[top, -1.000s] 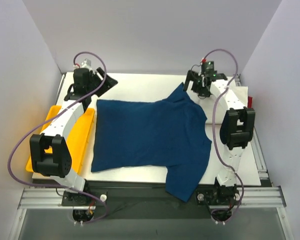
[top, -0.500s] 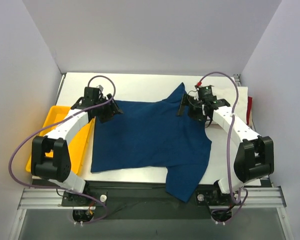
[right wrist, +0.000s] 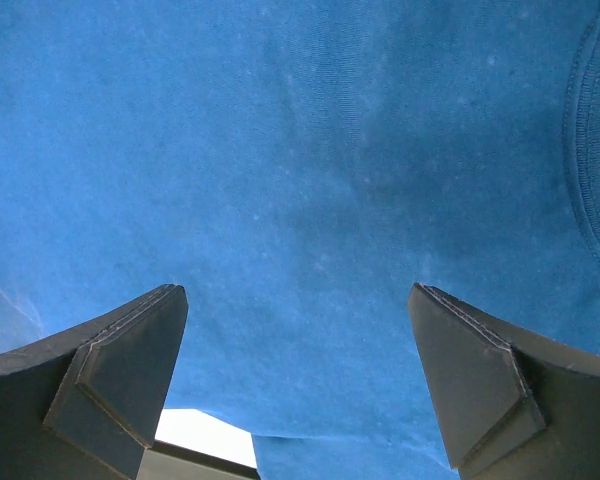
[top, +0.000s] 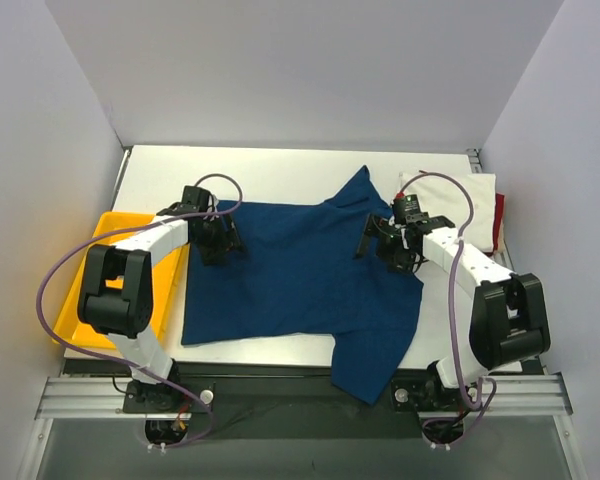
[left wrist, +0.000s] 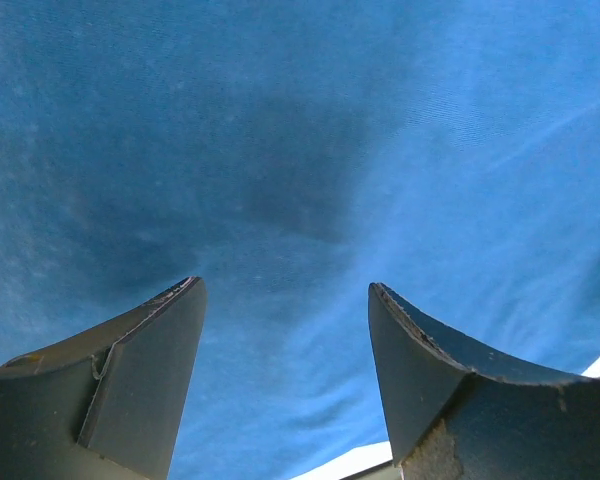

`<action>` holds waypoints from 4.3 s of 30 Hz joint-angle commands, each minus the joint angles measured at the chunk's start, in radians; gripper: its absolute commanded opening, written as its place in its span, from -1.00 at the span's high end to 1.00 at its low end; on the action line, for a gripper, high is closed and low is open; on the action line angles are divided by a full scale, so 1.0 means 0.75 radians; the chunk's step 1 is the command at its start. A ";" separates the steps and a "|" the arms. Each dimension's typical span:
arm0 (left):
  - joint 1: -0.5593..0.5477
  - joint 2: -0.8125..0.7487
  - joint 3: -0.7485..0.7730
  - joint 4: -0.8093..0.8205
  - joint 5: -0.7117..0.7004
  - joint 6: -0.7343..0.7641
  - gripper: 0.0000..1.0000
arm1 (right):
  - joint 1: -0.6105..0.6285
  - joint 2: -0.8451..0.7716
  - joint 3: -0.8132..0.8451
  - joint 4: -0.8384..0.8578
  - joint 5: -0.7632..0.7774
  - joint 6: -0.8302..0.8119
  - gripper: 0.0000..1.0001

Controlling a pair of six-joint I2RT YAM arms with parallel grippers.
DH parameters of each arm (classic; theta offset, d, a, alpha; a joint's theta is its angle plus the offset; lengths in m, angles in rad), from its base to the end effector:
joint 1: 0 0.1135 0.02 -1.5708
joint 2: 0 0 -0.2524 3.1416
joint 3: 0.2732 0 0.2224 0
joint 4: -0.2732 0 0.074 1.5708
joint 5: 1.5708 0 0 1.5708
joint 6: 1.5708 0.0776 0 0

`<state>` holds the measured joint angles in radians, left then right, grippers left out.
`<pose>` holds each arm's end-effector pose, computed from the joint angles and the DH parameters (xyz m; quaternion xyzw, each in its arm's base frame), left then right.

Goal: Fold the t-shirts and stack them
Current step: Flatten out the tshirt, then grap the side of the flattened tshirt closest away from the robot with both arms

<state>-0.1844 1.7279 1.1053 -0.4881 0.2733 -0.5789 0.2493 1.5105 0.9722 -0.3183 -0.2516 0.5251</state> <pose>0.3250 -0.0819 0.1534 -0.1586 0.9520 -0.2072 0.1602 0.3026 0.0970 0.1945 0.0843 0.9267 0.2398 0.2767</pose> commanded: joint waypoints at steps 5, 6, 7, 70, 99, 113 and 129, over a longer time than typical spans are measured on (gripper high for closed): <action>-0.002 0.126 0.044 0.019 -0.064 0.111 -0.53 | -0.030 0.150 0.049 -0.075 -0.016 0.001 -0.99; -0.004 0.136 0.058 0.015 -0.064 0.115 -0.52 | -0.040 0.166 0.076 -0.081 -0.014 -0.003 -0.99; -0.004 0.148 0.068 0.015 -0.062 0.119 -0.52 | -0.044 0.183 0.086 -0.085 -0.016 -0.005 -0.99; -0.098 0.414 0.436 -0.036 -0.052 0.062 -0.54 | -0.099 0.610 0.397 -0.285 -0.101 -0.099 -0.93; -0.026 -0.040 0.173 -0.063 -0.426 -0.042 -0.42 | -0.185 0.690 0.616 -0.343 -0.043 -0.058 -0.91; 0.017 -0.152 -0.058 -0.120 -0.626 -0.059 0.04 | -0.187 0.692 0.641 -0.367 -0.047 -0.072 -0.90; 0.015 -0.126 -0.112 -0.014 -0.663 -0.050 0.18 | -0.193 0.694 0.647 -0.371 -0.059 -0.064 -0.90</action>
<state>-0.1783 1.6623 1.0183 -0.5644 -0.2157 -0.6201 0.1127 2.0232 1.4300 -0.5640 -0.3111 0.4892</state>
